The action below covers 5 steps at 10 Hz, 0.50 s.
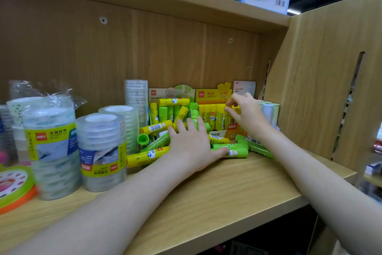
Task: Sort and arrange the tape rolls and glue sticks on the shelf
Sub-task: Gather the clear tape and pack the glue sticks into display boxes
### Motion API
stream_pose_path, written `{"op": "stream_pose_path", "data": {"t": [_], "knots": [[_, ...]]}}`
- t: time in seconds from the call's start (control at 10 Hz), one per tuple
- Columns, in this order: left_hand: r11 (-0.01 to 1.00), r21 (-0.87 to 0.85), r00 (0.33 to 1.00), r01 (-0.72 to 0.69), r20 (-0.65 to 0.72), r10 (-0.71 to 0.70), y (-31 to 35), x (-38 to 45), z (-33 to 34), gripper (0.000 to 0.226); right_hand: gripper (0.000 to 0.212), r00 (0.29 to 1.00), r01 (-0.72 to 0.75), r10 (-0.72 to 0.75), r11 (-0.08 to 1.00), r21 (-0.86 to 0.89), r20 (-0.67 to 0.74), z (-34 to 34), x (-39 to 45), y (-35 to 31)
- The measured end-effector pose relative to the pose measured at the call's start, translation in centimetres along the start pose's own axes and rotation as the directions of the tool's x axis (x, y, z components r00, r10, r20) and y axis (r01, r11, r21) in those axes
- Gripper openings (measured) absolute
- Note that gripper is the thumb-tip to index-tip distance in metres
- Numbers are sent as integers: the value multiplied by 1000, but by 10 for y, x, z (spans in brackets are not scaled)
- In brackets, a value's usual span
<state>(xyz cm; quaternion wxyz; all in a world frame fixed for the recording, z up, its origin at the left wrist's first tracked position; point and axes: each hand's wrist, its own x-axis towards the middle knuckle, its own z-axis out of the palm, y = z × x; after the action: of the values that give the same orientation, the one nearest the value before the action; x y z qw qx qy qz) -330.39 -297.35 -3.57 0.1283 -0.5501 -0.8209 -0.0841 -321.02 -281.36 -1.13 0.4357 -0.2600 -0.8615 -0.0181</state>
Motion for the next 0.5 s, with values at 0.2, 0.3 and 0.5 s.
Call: {"op": "stream_pose_path", "data": {"t": [0.2, 0.3, 0.5], "knots": [[1000, -1, 1000, -4, 2, 4, 0, -1, -1, 103, 12, 993, -103, 106, 992, 68, -42, -3, -2, 2], [1000, -5, 1000, -5, 0, 5, 0, 0, -1, 103, 13, 991, -106, 113, 990, 89, -70, -3, -1, -1], [1000, -12, 1000, -9, 0, 9, 1, 0, -1, 102, 14, 990, -140, 140, 989, 43, -6, 3, 2, 0]]}}
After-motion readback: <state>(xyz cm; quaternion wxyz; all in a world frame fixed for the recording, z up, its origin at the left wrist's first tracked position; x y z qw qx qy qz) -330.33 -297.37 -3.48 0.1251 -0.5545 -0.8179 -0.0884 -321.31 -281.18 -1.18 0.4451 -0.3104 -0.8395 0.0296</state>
